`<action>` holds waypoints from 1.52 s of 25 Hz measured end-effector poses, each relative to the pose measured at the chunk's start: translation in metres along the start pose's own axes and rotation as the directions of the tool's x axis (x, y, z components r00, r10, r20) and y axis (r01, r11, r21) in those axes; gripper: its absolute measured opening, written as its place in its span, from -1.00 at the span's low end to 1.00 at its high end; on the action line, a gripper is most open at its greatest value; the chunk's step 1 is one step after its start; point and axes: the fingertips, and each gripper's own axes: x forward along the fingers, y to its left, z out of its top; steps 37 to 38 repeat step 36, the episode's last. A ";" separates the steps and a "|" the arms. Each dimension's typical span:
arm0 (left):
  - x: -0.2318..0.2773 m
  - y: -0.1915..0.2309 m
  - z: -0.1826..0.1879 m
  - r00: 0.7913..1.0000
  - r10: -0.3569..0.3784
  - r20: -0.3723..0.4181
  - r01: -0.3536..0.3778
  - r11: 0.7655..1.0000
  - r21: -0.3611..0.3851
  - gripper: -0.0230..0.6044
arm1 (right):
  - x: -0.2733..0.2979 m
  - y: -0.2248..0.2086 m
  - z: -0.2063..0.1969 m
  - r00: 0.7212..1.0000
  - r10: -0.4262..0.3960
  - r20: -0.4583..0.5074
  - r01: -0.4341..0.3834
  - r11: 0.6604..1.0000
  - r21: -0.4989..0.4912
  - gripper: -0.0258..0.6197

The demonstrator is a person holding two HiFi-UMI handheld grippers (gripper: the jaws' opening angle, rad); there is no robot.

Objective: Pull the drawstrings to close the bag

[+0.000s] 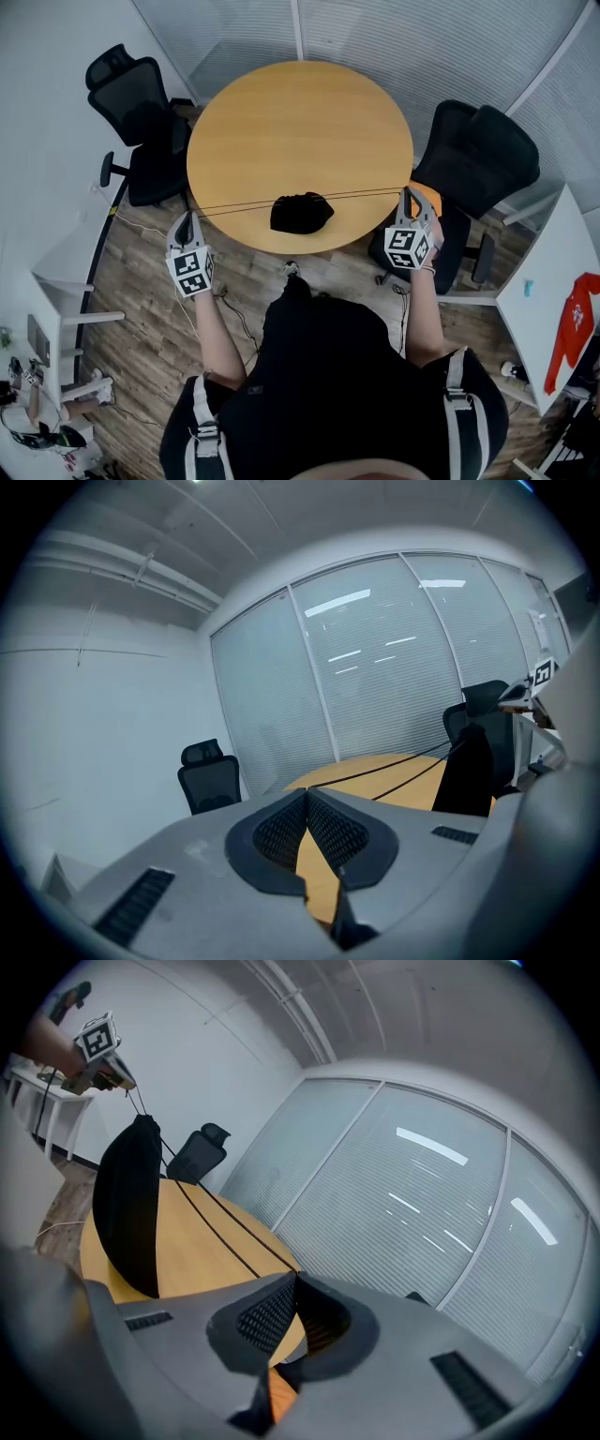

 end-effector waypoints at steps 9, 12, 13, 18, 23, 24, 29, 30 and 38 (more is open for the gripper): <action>0.000 0.006 0.002 1.000 0.012 0.003 -0.012 1.000 -0.002 -0.88 | 0.001 -0.002 0.001 1.000 -0.003 0.002 0.003 1.000 0.000 -0.74; -0.001 0.006 0.002 1.000 0.014 0.006 -0.014 1.000 -0.002 -0.88 | 0.002 -0.004 0.001 1.000 -0.003 0.002 0.003 1.000 0.006 -0.75; -0.001 0.006 0.002 1.000 0.014 0.006 -0.014 1.000 -0.001 -0.87 | 0.002 -0.004 0.000 1.000 -0.002 0.000 0.002 1.000 0.007 -0.75; 0.001 0.008 0.003 1.000 0.008 0.005 -0.008 1.000 0.004 -0.87 | 0.003 -0.002 0.000 1.000 0.002 -0.006 -0.002 1.000 0.004 -0.75; 0.000 0.008 0.002 1.000 0.003 0.007 -0.003 1.000 0.008 -0.87 | 0.001 0.000 -0.001 1.000 0.004 -0.007 -0.004 1.000 0.004 -0.75; 0.001 0.009 0.001 1.000 0.002 0.007 -0.002 1.000 0.009 -0.87 | 0.001 0.001 -0.001 1.000 0.006 -0.007 -0.006 1.000 0.004 -0.75; 0.003 0.013 -0.001 1.000 0.000 0.003 0.000 1.000 0.008 -0.87 | 0.005 0.005 0.003 1.000 0.012 -0.011 -0.013 1.000 -0.006 -0.75; 0.003 0.014 -0.002 1.000 -0.001 0.002 0.001 1.000 0.006 -0.87 | 0.005 0.006 0.003 1.000 0.014 -0.012 -0.014 1.000 -0.009 -0.75; 0.013 0.023 -0.006 1.000 -0.012 -0.001 0.012 1.000 0.006 -0.87 | 0.016 0.011 0.012 1.000 0.016 -0.012 -0.016 1.000 -0.018 -0.75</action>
